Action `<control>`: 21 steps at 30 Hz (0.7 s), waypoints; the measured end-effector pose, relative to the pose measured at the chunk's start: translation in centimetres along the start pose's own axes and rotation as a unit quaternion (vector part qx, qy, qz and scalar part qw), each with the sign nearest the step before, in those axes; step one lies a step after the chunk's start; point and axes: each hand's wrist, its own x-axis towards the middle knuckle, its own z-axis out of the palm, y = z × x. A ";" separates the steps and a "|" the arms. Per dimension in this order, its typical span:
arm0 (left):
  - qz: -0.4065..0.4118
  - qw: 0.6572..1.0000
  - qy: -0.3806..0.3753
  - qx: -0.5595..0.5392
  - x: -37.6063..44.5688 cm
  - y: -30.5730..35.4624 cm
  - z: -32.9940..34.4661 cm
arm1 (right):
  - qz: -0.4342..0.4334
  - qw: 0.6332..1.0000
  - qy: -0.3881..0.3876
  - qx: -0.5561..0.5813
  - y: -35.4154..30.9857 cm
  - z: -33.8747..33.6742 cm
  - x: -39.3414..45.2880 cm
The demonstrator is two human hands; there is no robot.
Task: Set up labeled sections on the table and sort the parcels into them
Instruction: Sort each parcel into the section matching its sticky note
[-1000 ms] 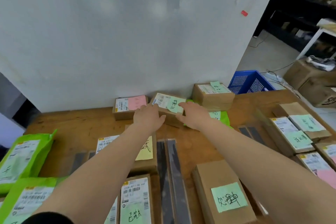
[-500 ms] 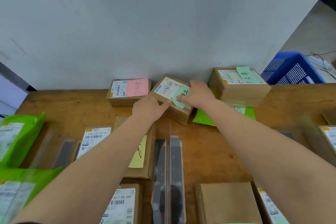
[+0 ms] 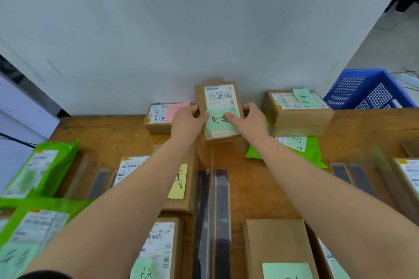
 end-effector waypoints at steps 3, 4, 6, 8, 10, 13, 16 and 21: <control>0.023 0.998 0.028 -0.060 -1.8 1.5 -1.8 | -0.007 0.998 0.017 0.055 -1.6 -1.5 -1.7; 0.031 0.996 0.034 -0.078 -2.6 2.0 -2.3 | -0.012 0.997 0.023 0.071 -2.2 -2.1 -2.3; 0.037 0.991 0.051 -0.118 -4.6 3.0 -3.4 | -0.027 0.995 0.039 0.093 -3.6 -3.3 -4.0; 0.031 0.983 0.077 -0.163 -6.8 3.9 -4.5 | -0.046 0.992 0.053 0.109 -5.0 -4.5 -5.8; 0.015 0.973 0.096 -0.209 -9.0 4.6 -5.6 | -0.058 0.989 0.056 0.126 -6.2 -5.8 -8.0; 0.006 0.961 0.099 -0.260 -12.7 5.3 -6.8 | -0.072 0.987 0.053 0.135 -7.2 -7.7 -11.8; 0.009 0.955 0.099 -0.279 -16.5 5.9 -7.4 | -0.075 0.986 0.069 0.131 -8.0 -9.6 -15.9; 0.025 0.947 0.069 -0.314 -22.4 6.6 -8.7 | -0.061 0.986 0.096 0.125 -8.8 -11.9 -23.2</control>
